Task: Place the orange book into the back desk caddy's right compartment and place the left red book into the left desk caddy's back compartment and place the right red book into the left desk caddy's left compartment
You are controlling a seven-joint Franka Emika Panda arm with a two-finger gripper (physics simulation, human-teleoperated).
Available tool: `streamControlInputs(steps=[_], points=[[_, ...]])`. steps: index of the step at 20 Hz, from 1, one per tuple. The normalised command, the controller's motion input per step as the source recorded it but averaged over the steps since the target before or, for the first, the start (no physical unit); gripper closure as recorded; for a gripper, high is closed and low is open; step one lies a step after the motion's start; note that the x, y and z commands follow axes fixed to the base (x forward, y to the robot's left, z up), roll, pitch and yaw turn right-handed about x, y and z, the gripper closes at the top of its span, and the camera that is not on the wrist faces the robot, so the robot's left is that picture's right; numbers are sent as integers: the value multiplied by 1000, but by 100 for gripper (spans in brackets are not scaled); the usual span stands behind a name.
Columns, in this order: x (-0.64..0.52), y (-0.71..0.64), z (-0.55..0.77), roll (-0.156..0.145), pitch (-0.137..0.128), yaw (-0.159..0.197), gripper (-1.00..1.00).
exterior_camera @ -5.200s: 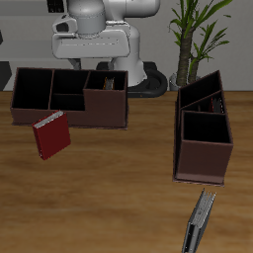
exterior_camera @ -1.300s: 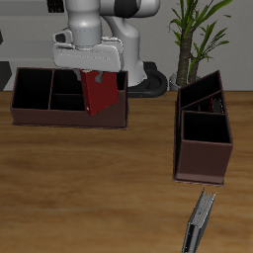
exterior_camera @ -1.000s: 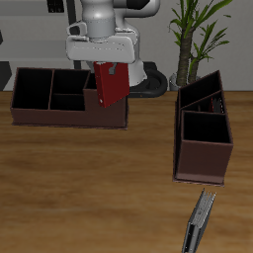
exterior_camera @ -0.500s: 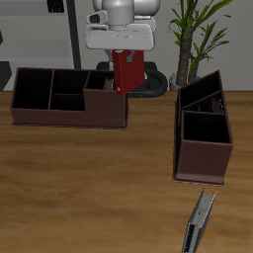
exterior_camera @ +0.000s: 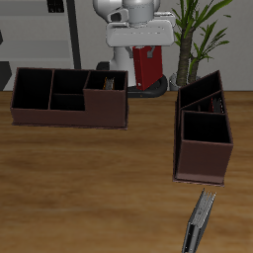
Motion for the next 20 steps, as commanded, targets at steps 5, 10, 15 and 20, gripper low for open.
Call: streamControlInputs(steps=[5,10,15,20], points=[[-211,447,-49,66,4,39,100],[-184,285,-119,32,14,20,100],[-202,167,-63,2,-4,-6,100],[-232,309,-18,1,-22,8,100]])
